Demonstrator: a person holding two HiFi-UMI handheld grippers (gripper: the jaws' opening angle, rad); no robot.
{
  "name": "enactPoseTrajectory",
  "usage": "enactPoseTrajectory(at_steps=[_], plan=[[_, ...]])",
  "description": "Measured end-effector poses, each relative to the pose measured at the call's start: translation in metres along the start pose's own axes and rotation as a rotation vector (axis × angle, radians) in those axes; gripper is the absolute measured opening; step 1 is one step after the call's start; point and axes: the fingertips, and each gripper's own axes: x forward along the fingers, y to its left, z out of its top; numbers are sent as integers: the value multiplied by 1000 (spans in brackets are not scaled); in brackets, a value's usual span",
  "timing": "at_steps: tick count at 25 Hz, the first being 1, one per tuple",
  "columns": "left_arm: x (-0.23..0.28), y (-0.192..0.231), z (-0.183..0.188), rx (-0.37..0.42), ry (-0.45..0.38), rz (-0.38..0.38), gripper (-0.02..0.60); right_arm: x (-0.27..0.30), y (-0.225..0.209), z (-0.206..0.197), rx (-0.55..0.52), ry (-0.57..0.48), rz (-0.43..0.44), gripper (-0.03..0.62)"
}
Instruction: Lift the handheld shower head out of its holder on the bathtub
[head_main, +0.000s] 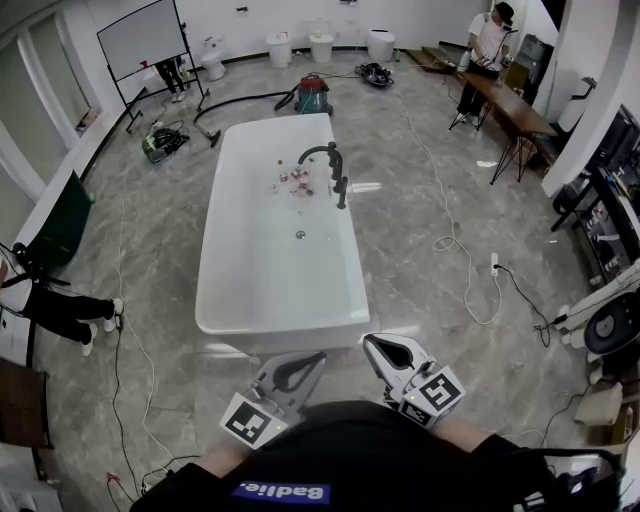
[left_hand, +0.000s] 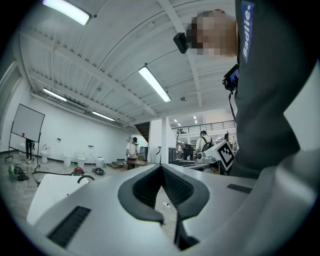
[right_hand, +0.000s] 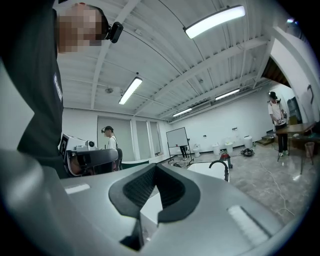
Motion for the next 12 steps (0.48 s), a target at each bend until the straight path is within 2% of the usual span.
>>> enactPoseTrajectory(at_steps=[12], plan=[[45,-27,6,66,-4,123,5,-55,-45,2,4,-12,45,2]])
